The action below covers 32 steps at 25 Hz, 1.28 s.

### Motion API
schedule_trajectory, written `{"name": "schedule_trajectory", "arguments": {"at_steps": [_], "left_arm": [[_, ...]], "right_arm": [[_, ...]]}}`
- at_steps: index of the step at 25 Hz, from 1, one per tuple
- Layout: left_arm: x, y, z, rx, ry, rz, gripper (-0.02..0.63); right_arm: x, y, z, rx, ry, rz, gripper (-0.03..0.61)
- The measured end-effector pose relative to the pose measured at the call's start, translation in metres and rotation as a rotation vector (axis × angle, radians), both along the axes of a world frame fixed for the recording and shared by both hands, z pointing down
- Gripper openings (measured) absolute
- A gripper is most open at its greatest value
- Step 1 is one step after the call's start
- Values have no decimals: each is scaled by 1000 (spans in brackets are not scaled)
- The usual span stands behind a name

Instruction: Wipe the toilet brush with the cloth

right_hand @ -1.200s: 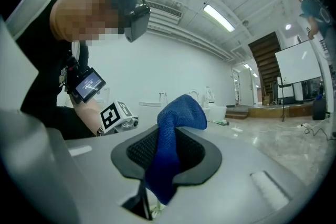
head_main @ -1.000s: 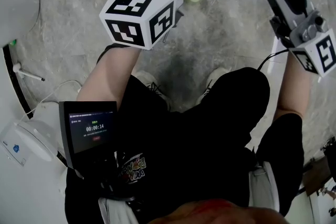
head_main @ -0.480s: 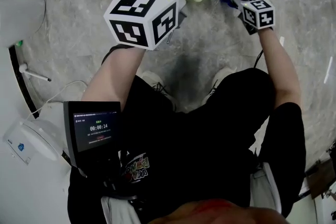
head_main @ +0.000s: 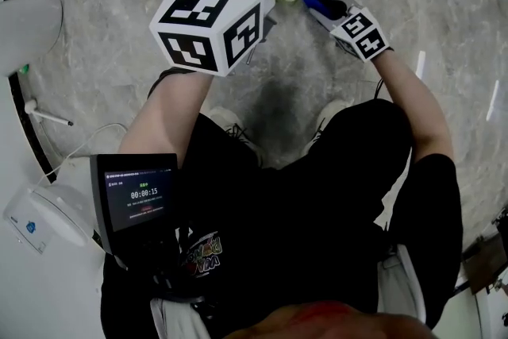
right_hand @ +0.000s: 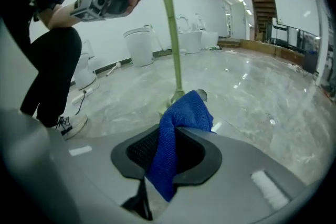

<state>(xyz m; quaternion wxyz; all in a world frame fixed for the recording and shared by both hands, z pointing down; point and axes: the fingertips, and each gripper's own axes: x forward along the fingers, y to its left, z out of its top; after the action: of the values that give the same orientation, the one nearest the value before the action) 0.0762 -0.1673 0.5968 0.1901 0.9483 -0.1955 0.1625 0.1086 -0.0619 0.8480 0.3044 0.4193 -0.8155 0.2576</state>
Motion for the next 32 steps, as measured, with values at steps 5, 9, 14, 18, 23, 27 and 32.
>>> {"name": "schedule_trajectory", "arguments": {"at_steps": [5, 9, 14, 18, 23, 27, 32], "left_arm": [[-4, 0, 5, -7, -7, -5, 0], [-5, 0, 3, -3, -9, -2, 0], [-12, 0, 2, 14, -15, -3, 0], [-19, -1, -2, 14, -8, -18, 0], [-27, 4, -4, 17, -1, -11, 0], [-29, 9, -6, 21, 10, 0, 0], [-35, 16, 0, 15, 15, 9, 0]], "right_arm": [[-31, 23, 5, -9, 49, -168, 94], [-57, 31, 14, -41, 66, -306, 94], [-94, 35, 31, -116, 65, -432, 94], [-102, 16, 42, -139, 56, -348, 93], [-88, -7, 56, -111, 150, -266, 92], [-68, -29, 62, -94, 192, -176, 92], [-56, -45, 63, -140, 118, -39, 92]]}}
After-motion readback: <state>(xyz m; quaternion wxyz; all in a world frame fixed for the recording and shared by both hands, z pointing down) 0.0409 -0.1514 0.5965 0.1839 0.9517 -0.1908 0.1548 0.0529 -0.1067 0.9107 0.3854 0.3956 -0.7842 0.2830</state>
